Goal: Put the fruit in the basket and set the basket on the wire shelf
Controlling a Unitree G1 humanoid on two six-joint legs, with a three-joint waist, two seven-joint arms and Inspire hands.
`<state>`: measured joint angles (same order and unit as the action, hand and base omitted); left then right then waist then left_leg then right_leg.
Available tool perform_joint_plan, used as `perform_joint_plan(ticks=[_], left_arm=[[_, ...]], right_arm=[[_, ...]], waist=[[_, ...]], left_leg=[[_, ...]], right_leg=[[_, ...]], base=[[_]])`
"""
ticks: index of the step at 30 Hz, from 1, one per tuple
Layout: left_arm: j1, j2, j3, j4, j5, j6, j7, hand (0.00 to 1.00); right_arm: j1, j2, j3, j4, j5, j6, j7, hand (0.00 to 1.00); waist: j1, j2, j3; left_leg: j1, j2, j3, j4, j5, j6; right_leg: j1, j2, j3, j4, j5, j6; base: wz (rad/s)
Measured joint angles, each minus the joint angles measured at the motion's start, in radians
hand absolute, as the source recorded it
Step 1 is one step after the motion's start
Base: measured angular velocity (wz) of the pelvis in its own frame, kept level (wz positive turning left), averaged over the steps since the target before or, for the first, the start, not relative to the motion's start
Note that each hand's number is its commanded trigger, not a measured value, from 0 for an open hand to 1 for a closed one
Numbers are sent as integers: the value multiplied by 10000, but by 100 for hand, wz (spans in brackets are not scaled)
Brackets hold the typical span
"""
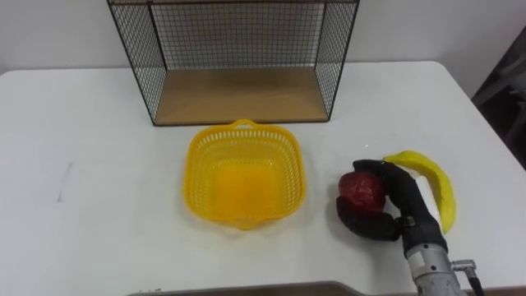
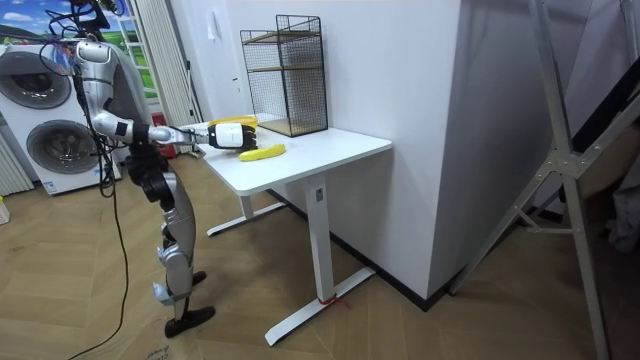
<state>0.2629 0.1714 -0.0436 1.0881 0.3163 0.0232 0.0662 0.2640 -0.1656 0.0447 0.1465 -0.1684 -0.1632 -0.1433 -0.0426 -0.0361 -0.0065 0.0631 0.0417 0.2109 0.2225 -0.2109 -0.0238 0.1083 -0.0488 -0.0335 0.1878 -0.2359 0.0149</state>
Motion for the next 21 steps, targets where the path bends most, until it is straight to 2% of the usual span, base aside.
perform_joint_plan(ticks=[6, 13, 16, 17, 21], left_arm=[[-5, -2, -8, 41, -24, -2, 101, 0], [-22, -27, 1, 42, -49, 17, 97, 0], [-54, -52, -1, 103, -6, 18, 97, 0], [-107, -74, -2, 89, -4, 14, 95, 0], [-194, -46, -16, 377, -84, -6, 98, 0]], right_arm=[[-50, 17, 10, -29, 50, -3, -204, 100], [-21, 11, 70, -764, -52, 696, -133, 100], [15, 13, 116, -1289, -41, 807, -53, 100], [-4, 12, 115, -1637, -56, 837, -57, 100], [-235, -40, 117, -2860, 10, 836, -179, 100]], waist=[[-29, -4, -5], [93, 110, 19], [216, 181, 68], [238, 178, 45], [248, 212, 76]], left_leg=[[49, 0, -7, 9, -6, 0], [125, -3, -32, -181, -12, -4], [157, -7, -24, -177, -11, -3], [124, -7, -23, -174, -10, -2], [52, -7, -33, -159, 3, 3]], right_leg=[[120, 1, -40, -18, 17, -7], [95, 11, -96, 32, 19, -7], [75, 17, -64, 140, 19, -6], [13, 16, -69, 189, 19, -5], [-36, 15, -83, 171, 19, -6]], base=[[1], [1], [-2], [0], [0]])
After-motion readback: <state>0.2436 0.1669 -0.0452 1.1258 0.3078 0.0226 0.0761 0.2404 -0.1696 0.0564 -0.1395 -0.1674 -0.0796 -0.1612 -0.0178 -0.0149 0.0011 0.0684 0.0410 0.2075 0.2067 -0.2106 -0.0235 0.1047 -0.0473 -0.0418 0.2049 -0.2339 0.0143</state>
